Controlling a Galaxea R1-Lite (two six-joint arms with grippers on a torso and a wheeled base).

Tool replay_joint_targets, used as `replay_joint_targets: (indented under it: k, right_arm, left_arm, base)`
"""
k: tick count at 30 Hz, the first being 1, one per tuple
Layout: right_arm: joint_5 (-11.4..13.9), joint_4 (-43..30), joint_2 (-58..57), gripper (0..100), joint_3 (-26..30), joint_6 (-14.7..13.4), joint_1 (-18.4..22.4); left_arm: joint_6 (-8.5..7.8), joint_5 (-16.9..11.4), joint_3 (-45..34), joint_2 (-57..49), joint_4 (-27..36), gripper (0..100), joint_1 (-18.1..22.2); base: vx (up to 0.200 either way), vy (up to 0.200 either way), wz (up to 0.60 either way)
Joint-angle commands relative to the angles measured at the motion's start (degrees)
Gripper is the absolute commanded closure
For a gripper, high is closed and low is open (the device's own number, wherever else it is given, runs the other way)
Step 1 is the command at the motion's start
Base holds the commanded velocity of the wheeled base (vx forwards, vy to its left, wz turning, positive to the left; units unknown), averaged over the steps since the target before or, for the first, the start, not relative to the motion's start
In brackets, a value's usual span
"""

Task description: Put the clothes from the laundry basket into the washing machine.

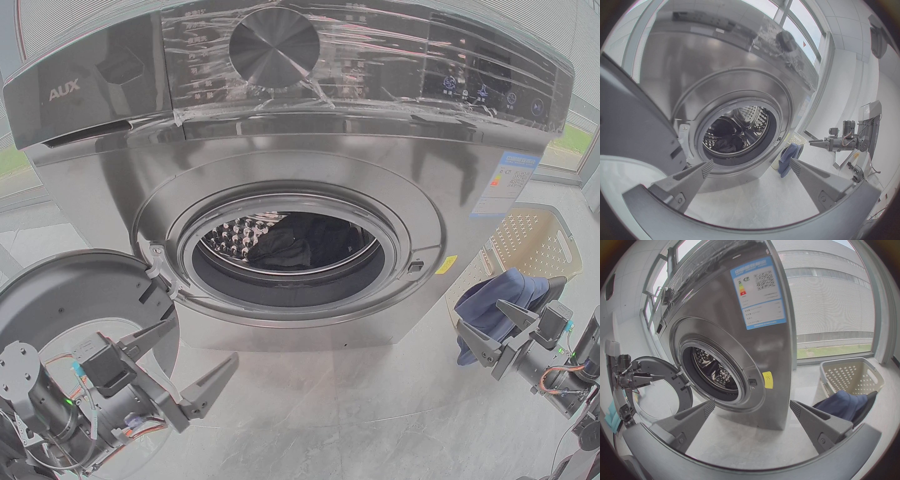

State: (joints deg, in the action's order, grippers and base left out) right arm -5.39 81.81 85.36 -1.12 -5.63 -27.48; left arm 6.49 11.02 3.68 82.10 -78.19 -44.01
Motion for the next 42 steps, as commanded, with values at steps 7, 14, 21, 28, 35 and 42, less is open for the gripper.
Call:
replay_joint_targets:
  k: [7, 14, 21, 28, 35, 42]
  right_arm:
    - [-2.96, -14.84, -16.72, 0, 1.12, -0.34, 1.29]
    - [-4.02, -28.20, -28.14, 0, 1.12, -0.70, 2.25]
    - [-3.14, -43.93, -43.00, 0, 1.12, 0.01, 6.38]
    - [-2.70, -58.08, -57.50, 0, 1.12, 0.18, 12.54]
    - [-2.52, -64.06, -65.58, 0, 0.95, 1.41, 17.99]
    - [-2.43, -73.64, -74.46, 0, 1.03, 2.56, 22.29]
  left_arm:
    - [-0.33, 1.90, -3.59, -17.42, 9.46, 0, 6.13]
    - [0.19, 1.20, -3.59, -30.60, 26.33, 0, 11.40]
    - [0.19, -0.56, -3.59, -45.10, 40.49, 0, 16.32]
    - [0.72, -2.93, -3.68, -57.76, 51.47, 0, 22.04]
    - [0.37, -7.94, -3.68, -67.51, 61.14, 0, 29.77]
    - [-0.33, -14.80, -3.68, -77.01, 73.53, 0, 37.06]
  base:
    - [-0.200, 0.000, 0.00]
    - [-0.200, 0.000, 0.00]
    - [-0.086, 0.000, 0.00]
    - [0.000, -0.057, 0.00]
    - [0.000, -0.200, 0.00]
    - [0.000, -0.200, 0.00]
